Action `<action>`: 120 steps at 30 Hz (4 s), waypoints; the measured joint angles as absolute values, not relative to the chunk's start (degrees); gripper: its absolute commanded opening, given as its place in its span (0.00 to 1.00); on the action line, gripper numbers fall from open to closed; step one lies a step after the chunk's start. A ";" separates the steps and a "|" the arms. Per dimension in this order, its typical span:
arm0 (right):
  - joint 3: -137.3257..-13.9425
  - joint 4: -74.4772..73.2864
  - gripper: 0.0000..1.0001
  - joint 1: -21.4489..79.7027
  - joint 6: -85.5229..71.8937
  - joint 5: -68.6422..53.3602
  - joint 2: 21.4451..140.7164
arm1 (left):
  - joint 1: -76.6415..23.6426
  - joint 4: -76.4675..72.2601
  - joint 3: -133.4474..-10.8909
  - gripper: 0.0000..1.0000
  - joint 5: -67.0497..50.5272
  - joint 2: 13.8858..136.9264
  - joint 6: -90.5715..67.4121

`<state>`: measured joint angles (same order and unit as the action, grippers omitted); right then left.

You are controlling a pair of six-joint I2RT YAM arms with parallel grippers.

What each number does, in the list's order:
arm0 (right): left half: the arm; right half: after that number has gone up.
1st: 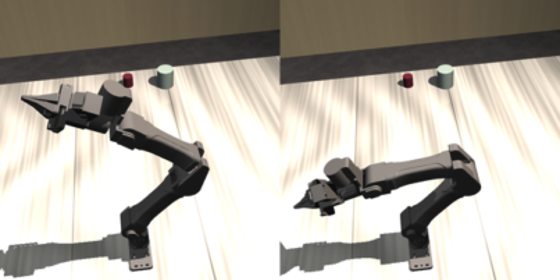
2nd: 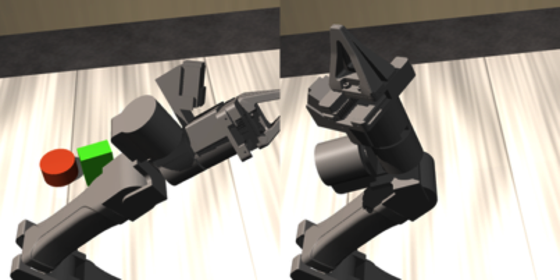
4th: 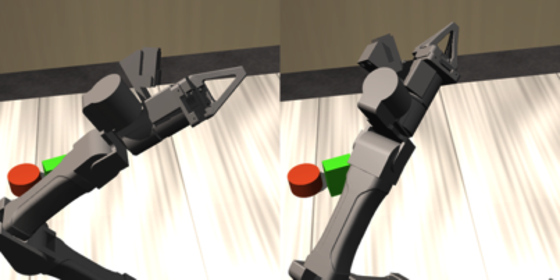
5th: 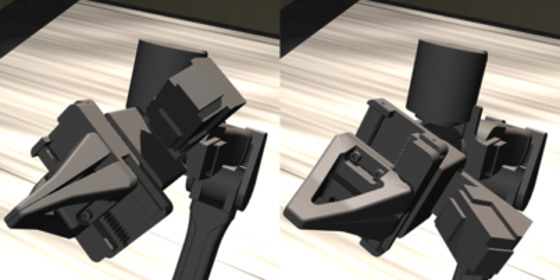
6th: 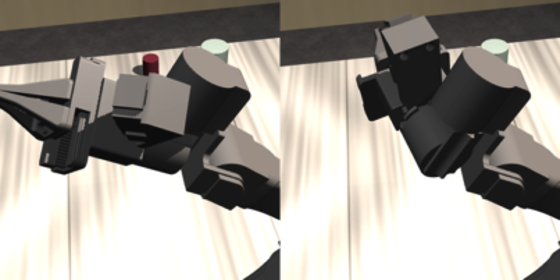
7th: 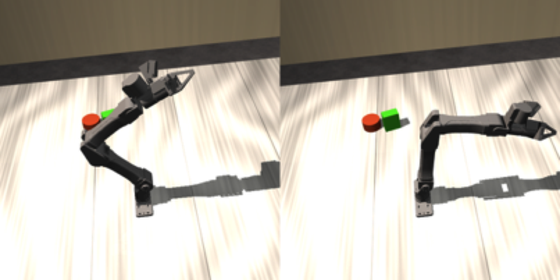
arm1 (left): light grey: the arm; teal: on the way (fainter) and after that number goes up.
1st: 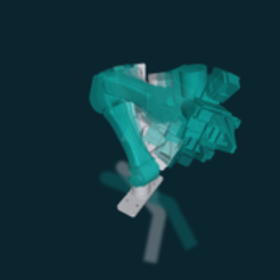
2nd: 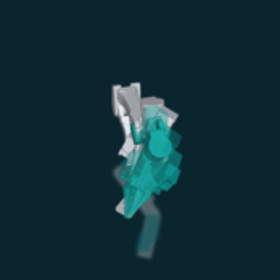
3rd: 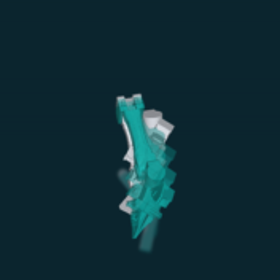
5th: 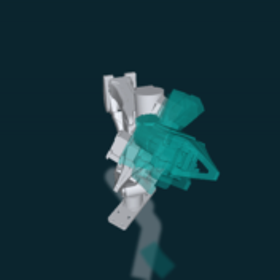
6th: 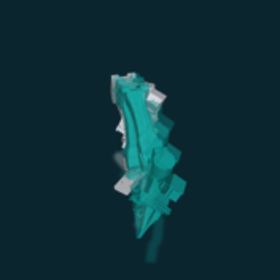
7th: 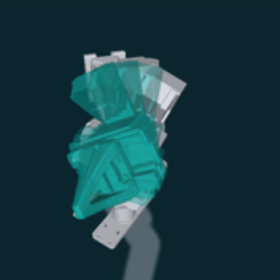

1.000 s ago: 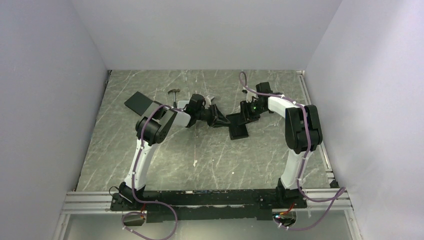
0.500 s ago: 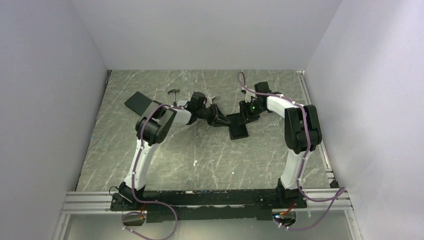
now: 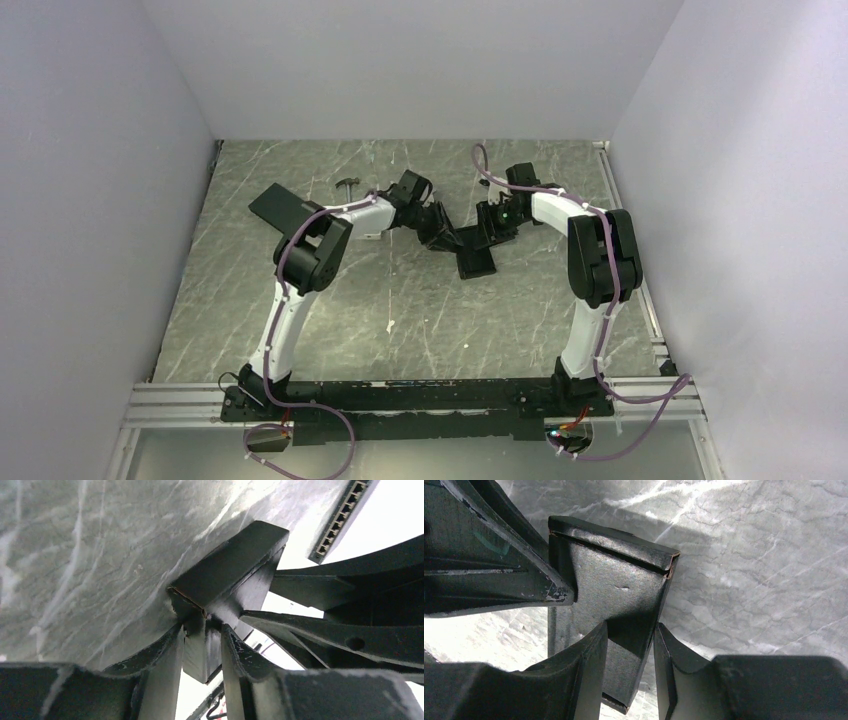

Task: Fold the paper box
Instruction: Close the paper box at the center of the board.

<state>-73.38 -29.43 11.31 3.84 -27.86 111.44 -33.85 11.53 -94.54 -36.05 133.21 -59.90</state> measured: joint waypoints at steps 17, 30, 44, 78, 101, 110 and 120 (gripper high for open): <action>-73.43 -28.86 0.33 12.05 4.05 -27.46 111.44 | -36.27 29.34 -103.94 0.00 -24.67 132.77 -53.63; -73.43 -28.34 0.33 13.08 4.21 -27.68 111.46 | -36.29 24.23 -99.72 0.19 -26.37 131.96 -53.80; -73.43 -28.38 0.32 13.13 4.27 -27.38 111.48 | -35.14 22.37 -97.65 0.40 -30.15 131.37 -55.13; -73.43 -25.98 0.31 14.28 3.81 -29.02 112.12 | -33.08 43.09 -114.61 0.00 -30.65 138.47 -39.99; -73.43 -25.47 0.34 15.20 3.53 -29.63 112.18 | -31.46 29.36 -101.19 0.42 -35.14 133.29 -42.13; -73.43 -26.00 0.35 15.20 3.88 -29.95 112.18 | -31.46 24.38 -96.97 0.40 -36.01 131.57 -44.95; -73.43 -26.55 0.36 15.31 4.49 -30.41 112.18 | -31.44 19.70 -91.77 0.39 -36.10 129.16 -47.59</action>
<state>-73.43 -26.55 15.31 4.49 -30.41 112.18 -31.44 19.70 -91.77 -36.10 129.16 -47.59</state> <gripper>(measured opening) 0.375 0.349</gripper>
